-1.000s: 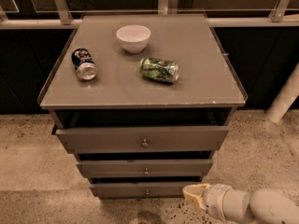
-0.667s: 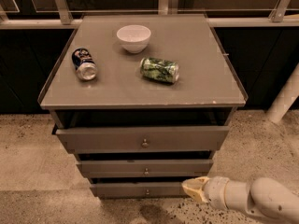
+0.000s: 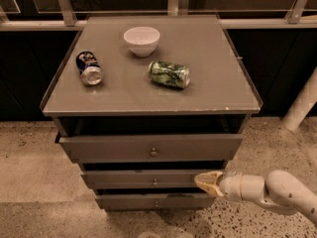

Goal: Open middle drawer

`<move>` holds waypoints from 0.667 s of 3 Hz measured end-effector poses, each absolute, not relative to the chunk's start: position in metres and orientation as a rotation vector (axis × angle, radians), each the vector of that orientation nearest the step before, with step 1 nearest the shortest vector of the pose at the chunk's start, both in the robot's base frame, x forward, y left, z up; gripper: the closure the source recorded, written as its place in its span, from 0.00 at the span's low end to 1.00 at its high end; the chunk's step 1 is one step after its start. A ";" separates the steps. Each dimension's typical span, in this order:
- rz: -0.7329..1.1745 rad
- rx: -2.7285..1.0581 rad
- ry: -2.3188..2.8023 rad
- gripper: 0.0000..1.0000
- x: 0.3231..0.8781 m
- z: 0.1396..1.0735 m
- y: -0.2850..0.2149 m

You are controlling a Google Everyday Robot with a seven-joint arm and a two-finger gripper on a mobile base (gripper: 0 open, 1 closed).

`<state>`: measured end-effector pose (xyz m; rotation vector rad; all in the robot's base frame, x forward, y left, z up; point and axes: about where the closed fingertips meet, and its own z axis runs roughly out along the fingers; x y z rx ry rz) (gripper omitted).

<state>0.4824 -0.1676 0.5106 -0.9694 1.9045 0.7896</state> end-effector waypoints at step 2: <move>0.802 -0.939 1.934 1.00 0.500 0.492 -0.172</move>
Offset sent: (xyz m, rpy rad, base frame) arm 0.0298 -0.0061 -0.0484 0.0096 0.0945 -0.0329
